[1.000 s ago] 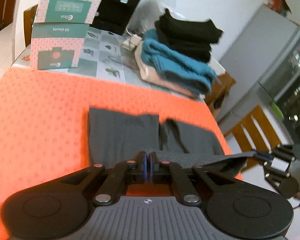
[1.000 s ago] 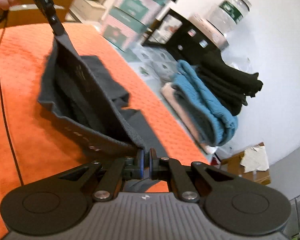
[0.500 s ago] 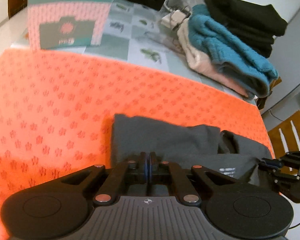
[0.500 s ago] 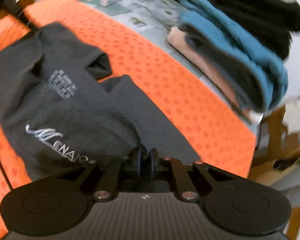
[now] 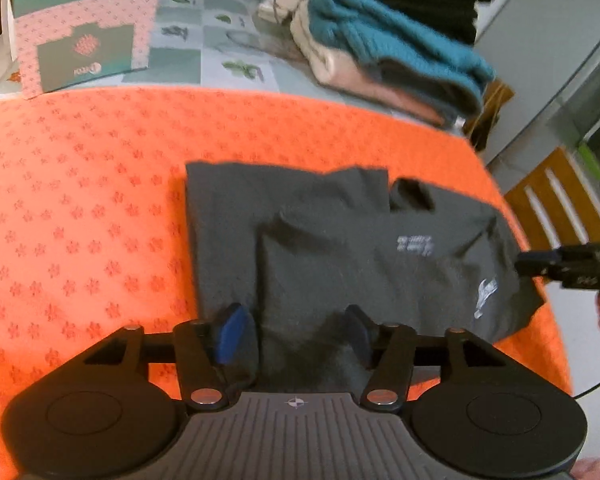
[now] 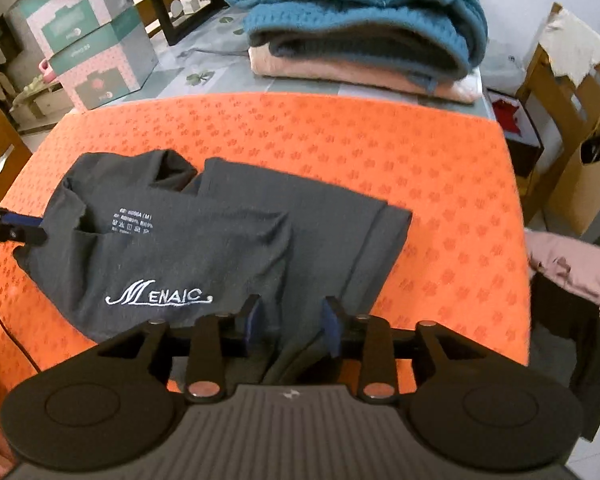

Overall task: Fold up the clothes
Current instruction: 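Flip the held hem over the body with both grippers and release, then grasp the folded sweatshirt edge with the left gripper while the right gripper grasps beside it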

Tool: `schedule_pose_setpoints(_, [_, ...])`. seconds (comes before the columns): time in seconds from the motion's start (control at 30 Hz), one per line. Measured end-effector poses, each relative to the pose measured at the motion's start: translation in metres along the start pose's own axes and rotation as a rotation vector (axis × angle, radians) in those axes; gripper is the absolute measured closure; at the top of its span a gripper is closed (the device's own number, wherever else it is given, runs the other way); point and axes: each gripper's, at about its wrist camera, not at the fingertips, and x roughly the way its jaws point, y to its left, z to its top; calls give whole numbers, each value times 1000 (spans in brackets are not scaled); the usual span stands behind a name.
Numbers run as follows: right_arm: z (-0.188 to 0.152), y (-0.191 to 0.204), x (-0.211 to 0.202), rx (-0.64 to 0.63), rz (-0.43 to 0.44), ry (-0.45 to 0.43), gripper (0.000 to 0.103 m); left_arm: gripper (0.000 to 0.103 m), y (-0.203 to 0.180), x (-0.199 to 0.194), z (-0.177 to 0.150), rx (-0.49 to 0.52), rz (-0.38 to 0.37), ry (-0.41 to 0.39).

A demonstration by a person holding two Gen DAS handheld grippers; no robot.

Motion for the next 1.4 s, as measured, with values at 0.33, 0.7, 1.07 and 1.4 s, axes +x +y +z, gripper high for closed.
schedule_pose_setpoints(0.33, [-9, 9, 2, 75, 61, -13, 63, 68, -10, 5, -12, 19, 137, -48])
schedule_pose_setpoints(0.7, [-27, 10, 8, 79, -38, -7, 89, 72, -6, -2, -17, -91, 187, -81])
schedule_pose_setpoints(1.07, [-4, 41, -28, -87, -45, -166, 71, 72, -31, -13, -4, 44, 135, -135])
schedule_pose_setpoints(1.4, [-3, 35, 6, -49, -77, -115, 65, 64, -22, 22, 7, 49, 168, -102])
